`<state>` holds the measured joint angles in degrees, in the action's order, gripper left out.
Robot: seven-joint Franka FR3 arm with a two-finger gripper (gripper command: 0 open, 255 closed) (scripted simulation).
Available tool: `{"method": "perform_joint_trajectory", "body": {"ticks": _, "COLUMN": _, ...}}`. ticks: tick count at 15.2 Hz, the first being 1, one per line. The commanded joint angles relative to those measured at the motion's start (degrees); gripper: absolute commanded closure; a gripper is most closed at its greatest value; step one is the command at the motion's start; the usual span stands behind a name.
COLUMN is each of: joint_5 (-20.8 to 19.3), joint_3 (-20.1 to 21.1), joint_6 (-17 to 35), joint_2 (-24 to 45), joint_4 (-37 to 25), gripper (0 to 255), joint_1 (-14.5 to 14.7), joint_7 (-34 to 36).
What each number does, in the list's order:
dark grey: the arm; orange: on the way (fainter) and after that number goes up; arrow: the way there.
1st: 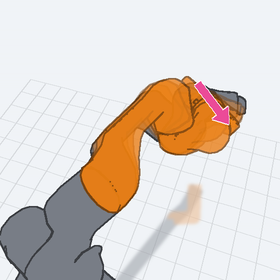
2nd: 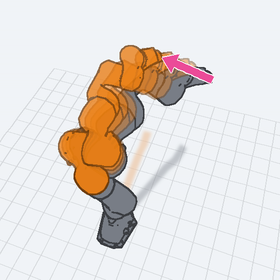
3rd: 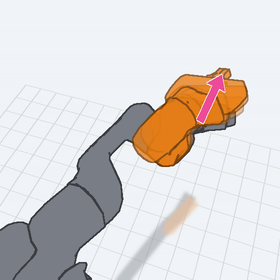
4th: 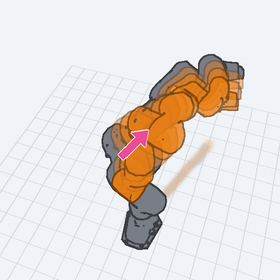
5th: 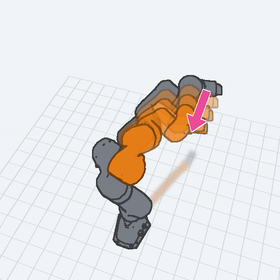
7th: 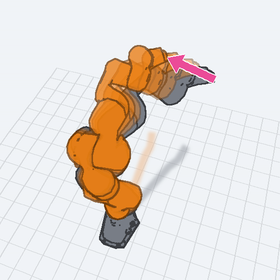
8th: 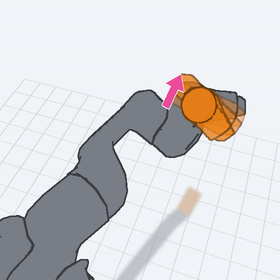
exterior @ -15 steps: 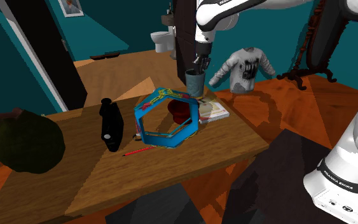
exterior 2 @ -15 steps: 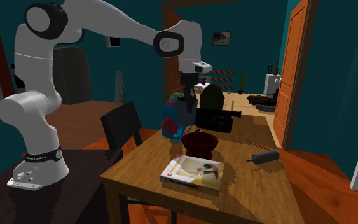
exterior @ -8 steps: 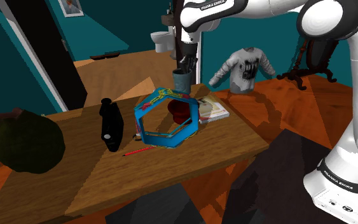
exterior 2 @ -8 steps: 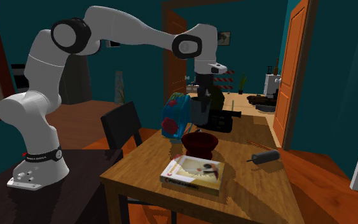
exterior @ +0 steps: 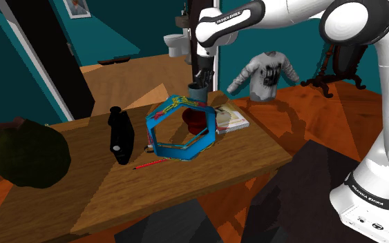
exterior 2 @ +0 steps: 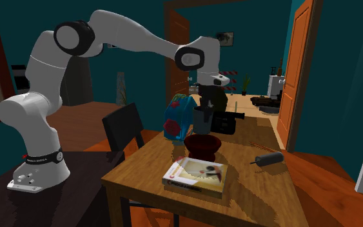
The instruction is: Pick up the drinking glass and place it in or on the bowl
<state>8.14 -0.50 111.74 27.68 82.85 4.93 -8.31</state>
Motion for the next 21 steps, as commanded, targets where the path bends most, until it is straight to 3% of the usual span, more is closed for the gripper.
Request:
{"method": "perform_joint_trajectory", "body": {"ticks": 1, "joint_5": 0.08, "joint_3": 0.01, "joint_6": 1.19, "joint_2": 0.65, "joint_4": 0.49, "gripper": 255, "joint_1": -0.05, "joint_7": -0.23}}
{"method": "perform_joint_trajectory", "body": {"ticks": 7, "joint_5": 0.32, "joint_3": 0.08, "joint_6": 5.21, "joint_2": 2.01, "joint_4": 3.18, "gripper": 255, "joint_1": -0.03, "joint_7": -0.77}}
{"method": "perform_joint_trajectory", "body": {"ticks": 15, "joint_5": 0.32, "joint_3": 0.09, "joint_6": 5.21, "joint_2": 2.01, "joint_4": 3.18, "gripper": 255, "joint_1": -0.03, "joint_7": -0.77}}
{"method": "perform_joint_trajectory", "body": {"ticks": 16, "joint_5": 0.32, "joint_3": 0.09, "joint_6": 5.21, "joint_2": 2.01, "joint_4": 3.18, "gripper": 0, "joint_1": -0.03, "joint_7": -0.76}}
{"method": "perform_joint_trajectory", "body": {"ticks": 21, "joint_5": 0.32, "joint_3": 0.09, "joint_6": 5.21, "joint_2": 2.00, "joint_4": 3.19, "gripper": 0, "joint_1": -0.03, "joint_7": -0.77}}
